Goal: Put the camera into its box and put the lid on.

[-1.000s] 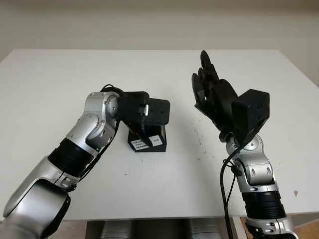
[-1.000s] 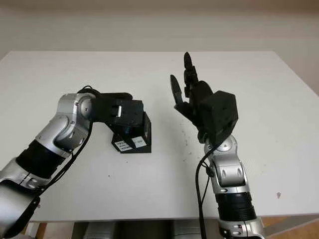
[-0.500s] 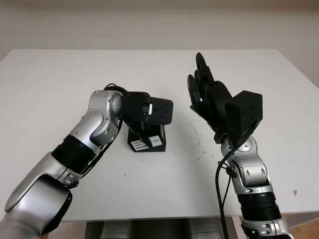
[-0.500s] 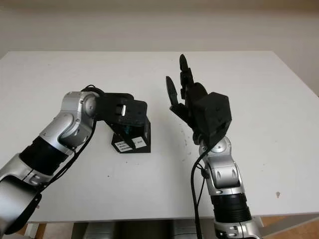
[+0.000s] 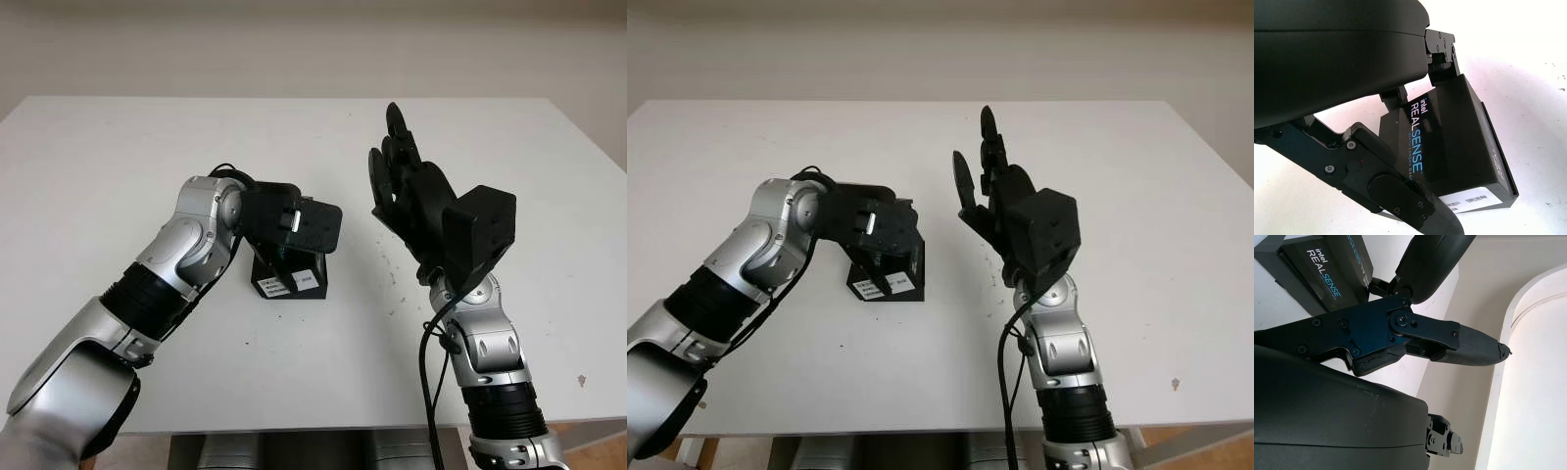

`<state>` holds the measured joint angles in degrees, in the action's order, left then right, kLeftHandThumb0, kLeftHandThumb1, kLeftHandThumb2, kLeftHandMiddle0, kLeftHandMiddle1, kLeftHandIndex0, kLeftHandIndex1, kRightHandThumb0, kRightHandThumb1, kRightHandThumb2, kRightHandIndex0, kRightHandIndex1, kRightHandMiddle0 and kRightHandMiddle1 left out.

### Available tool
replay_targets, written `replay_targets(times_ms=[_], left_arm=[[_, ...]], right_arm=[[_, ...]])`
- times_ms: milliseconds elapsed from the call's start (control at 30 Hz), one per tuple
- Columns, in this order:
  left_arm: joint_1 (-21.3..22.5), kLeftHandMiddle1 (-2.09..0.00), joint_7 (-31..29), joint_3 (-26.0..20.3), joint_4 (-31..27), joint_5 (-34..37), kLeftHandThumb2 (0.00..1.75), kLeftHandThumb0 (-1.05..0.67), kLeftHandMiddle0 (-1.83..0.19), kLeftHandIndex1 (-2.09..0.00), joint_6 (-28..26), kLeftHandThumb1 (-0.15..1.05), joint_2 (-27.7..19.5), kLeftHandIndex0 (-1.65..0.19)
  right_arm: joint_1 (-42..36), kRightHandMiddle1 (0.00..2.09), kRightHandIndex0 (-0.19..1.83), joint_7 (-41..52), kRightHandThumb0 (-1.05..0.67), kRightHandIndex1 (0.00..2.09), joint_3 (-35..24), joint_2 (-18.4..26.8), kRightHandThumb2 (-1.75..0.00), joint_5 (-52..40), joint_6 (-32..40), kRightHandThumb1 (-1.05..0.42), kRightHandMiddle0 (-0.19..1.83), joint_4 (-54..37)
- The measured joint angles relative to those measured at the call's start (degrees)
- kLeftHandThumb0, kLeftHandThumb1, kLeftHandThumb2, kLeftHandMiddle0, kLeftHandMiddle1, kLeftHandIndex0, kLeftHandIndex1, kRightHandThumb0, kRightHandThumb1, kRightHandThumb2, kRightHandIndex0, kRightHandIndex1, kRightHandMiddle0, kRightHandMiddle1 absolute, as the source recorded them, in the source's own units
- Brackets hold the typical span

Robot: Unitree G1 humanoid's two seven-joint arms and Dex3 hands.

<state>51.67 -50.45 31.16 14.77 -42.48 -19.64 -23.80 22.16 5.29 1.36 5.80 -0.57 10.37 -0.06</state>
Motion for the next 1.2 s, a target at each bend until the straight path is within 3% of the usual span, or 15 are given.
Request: replay_targets(times_ms=[167,533,633,900,1000,1200], left_arm=[[1.2,-2.05,-0.8,0.0,1.9,0.4,0.19,-0.22,-0.5,-2.09,0.2,1.05,0.7,-0.25],[3.6,-2.03,-1.3,-0.4,5.3,3.4,0.19,-0.26,-0.56,-2.09,1.3,1.05,1.1,-0.32],[4.6,-2.09,-2.1,-0.4,5.9,3.5,0.19,-0.26,-0.69,-2.09,0.8,1.05,1.5,-0.34],[5.1,-2.08,-2.2,-0.4,6.1,3.7,0.19,-0.24,-0.61,-2.08,0.4,1.05,1.6,-0.05],[5.1,-1.98,-2.0,0.1,5.6,2.6,0.19,-0.27,-0.49,-2.07,1.9,1.05,1.2,-0.2],[5.1,-2.09,-1.7,1.0,3.2,0.1,0.2,-0.24,-0.67,-2.07,5.9,1.05,-0.3,-0.23]], right_arm=[[-0.3,0.04,-0.18,-0.1,-0.8,0.05,0.0,-0.2,-0.64,0.0,-1.3,-1.05,-0.18,0.8],[-0.8,0.05,-0.17,-0.8,-0.8,0.06,0.0,-1.0,-0.63,-0.1,-0.9,-1.05,-0.18,1.7],[-0.8,0.05,-0.17,-1.0,-0.78,0.06,0.0,-1.3,-0.63,-0.1,-0.1,-1.05,-0.19,1.6],[-0.8,0.04,-0.17,-0.6,-0.77,0.06,0.0,-1.4,-0.65,-0.1,-0.4,-1.05,-0.19,1.7],[-0.8,0.04,-0.17,-0.6,-0.75,0.06,0.1,-1.4,-0.66,0.0,-1.1,-1.05,-0.19,1.8],[-0.8,0.05,-0.16,-0.5,-0.74,0.06,0.0,-1.4,-0.64,-0.2,-1.7,-1.05,-0.18,2.7]])
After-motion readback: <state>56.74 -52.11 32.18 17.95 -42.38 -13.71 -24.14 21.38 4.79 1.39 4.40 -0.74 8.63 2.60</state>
